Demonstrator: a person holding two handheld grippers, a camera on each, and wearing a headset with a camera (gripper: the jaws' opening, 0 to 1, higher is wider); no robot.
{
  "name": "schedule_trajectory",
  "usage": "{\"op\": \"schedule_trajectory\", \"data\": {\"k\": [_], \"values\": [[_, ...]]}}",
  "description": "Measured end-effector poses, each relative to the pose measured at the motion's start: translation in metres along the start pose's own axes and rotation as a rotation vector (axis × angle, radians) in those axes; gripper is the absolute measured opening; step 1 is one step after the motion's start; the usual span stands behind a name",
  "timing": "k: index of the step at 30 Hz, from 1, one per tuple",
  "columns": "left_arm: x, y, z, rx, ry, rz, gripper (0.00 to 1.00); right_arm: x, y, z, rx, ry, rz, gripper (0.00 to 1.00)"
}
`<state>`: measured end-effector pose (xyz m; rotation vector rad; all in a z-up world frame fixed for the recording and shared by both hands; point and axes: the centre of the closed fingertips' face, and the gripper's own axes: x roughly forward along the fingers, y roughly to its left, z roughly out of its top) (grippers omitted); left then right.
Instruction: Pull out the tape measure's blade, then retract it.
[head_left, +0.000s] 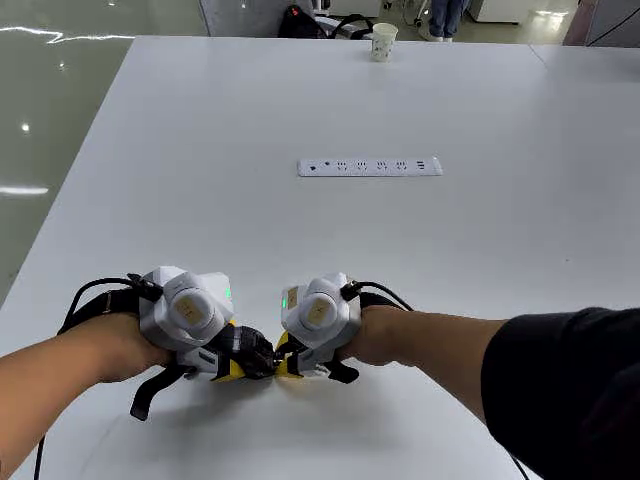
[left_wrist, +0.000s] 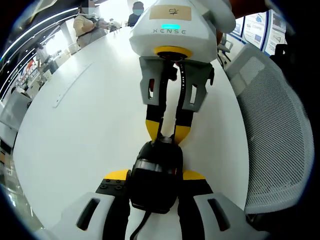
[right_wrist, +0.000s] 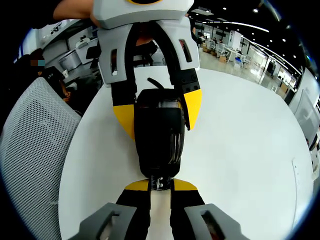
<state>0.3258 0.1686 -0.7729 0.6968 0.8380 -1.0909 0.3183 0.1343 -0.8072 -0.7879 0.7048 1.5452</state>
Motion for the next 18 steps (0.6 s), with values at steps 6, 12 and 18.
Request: {"op": "schedule_trajectory", "data": {"k": [6,12,18], "values": [[0.000,-0.001,0.000,0.001,0.003,-0.001,0.31,-0.002,0.000,-0.002,-0.049,0.010,-0.011,0.10],[0.000,0.000,0.000,-0.004,0.002,-0.002,0.31,-0.006,-0.001,-0.010,-0.011,0.016,0.001,0.10],[0.000,0.001,0.000,-0.010,-0.001,0.003,0.31,-0.007,-0.002,-0.013,0.021,0.022,0.006,0.10]]}}
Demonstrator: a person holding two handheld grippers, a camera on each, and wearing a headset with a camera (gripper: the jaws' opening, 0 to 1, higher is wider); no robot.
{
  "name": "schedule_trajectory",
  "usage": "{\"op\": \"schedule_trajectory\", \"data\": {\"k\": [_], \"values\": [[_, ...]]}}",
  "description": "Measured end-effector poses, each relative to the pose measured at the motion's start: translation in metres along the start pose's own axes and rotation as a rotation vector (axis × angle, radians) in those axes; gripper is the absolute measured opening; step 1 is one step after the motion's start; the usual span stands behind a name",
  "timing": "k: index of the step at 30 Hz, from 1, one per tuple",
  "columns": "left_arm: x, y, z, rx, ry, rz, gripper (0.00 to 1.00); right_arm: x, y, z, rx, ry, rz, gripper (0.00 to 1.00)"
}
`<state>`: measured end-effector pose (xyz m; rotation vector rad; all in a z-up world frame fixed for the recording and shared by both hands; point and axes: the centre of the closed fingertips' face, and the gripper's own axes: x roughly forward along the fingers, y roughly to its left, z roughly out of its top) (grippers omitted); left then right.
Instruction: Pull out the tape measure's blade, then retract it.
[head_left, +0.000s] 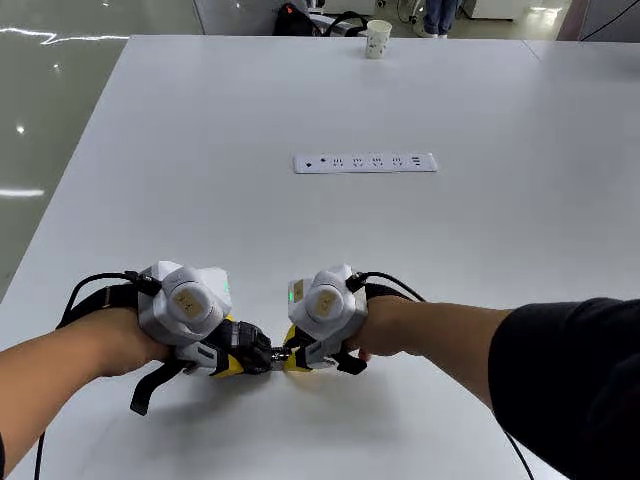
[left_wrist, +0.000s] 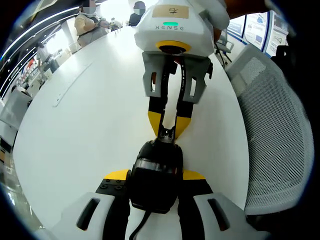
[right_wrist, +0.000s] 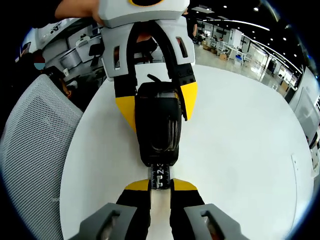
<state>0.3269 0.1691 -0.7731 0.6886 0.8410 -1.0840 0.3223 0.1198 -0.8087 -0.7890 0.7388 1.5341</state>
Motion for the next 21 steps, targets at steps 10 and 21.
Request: {"op": "schedule_trajectory", "data": {"k": [10,21], "values": [[0.000,0.000,0.000,0.000,0.002,0.000,0.31,-0.004,0.000,-0.006,0.000,0.016,0.007,0.10],[0.001,0.000,0.000,-0.001,0.007,-0.004,0.31,-0.010,-0.001,-0.015,0.000,0.034,0.013,0.10]]}}
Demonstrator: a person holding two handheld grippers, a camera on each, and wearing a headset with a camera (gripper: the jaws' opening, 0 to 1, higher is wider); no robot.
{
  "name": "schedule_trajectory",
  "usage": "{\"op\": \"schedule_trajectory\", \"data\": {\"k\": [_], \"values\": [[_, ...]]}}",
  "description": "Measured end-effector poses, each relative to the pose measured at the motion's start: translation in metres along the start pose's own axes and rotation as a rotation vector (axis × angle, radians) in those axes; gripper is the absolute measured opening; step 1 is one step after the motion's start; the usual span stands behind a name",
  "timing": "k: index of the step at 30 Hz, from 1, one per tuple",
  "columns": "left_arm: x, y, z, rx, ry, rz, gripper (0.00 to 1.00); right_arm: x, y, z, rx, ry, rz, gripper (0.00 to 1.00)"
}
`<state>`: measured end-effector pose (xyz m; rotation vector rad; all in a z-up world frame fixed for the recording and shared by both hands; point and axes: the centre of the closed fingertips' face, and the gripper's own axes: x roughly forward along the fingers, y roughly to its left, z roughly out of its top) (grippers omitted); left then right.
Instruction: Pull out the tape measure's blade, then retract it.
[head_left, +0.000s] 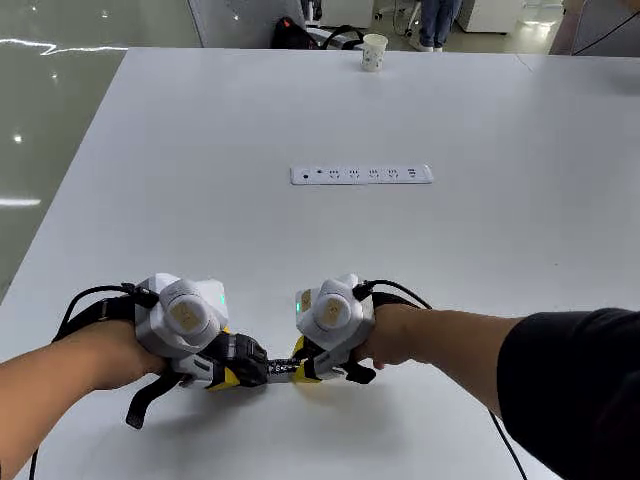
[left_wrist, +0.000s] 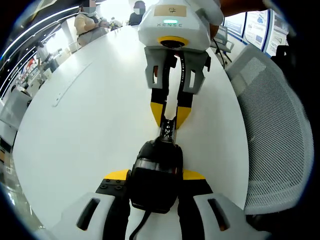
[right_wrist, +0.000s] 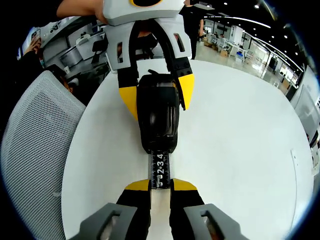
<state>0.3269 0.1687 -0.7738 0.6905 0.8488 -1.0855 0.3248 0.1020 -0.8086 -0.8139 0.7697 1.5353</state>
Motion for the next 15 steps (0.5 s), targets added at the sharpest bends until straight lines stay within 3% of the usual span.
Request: {"op": "schedule_trajectory", "data": {"k": [15], "values": [[0.0012,-0.0002,0.0000,0.015,0.015,-0.005,0.30,-0.0062,-0.0003,-0.0103,-0.010,0.014,0.000,0.09]]}}
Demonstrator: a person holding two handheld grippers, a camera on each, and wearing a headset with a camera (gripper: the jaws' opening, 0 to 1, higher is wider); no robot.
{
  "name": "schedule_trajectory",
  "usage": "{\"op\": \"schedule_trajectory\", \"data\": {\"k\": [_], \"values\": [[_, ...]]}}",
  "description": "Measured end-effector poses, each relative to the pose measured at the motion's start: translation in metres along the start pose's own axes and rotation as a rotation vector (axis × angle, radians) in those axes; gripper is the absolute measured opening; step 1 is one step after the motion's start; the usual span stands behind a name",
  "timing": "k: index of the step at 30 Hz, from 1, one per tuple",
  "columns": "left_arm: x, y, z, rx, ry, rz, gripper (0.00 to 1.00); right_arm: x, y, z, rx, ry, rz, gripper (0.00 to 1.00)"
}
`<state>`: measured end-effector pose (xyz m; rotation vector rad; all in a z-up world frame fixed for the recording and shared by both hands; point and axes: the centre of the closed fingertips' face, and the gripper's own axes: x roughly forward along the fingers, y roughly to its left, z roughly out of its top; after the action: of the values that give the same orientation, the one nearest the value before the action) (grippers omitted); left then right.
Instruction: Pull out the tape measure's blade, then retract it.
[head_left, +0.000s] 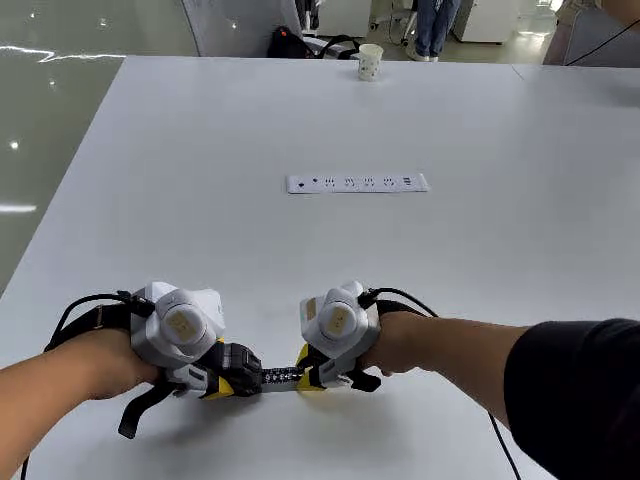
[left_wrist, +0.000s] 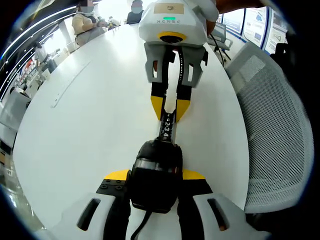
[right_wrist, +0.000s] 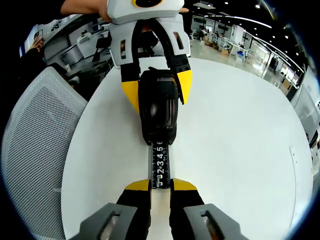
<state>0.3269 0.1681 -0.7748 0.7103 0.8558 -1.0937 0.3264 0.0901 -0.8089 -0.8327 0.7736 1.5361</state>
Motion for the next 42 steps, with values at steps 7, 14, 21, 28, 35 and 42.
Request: {"op": "schedule_trajectory", "data": {"k": [7,14,21,28,35,42], "values": [[-0.001,-0.001,0.000,-0.006,-0.009,0.001,0.30,-0.002,0.000,-0.002,0.007,0.000,0.000,0.09],[-0.001,-0.001,-0.001,-0.003,-0.005,-0.002,0.30,-0.004,0.000,-0.006,0.012,0.000,0.000,0.09],[-0.002,-0.001,-0.001,-0.003,-0.002,0.000,0.30,-0.009,-0.001,-0.013,0.021,-0.002,-0.002,0.09],[-0.001,0.000,-0.001,-0.004,0.000,0.002,0.30,-0.014,-0.001,-0.021,0.020,-0.006,-0.005,0.09],[0.000,0.000,0.000,-0.001,0.004,-0.001,0.30,-0.017,-0.001,-0.026,0.029,-0.006,-0.004,0.09],[0.000,0.001,-0.001,-0.003,0.007,0.000,0.30,-0.021,-0.002,-0.033,0.041,-0.008,-0.010,0.09]]}}
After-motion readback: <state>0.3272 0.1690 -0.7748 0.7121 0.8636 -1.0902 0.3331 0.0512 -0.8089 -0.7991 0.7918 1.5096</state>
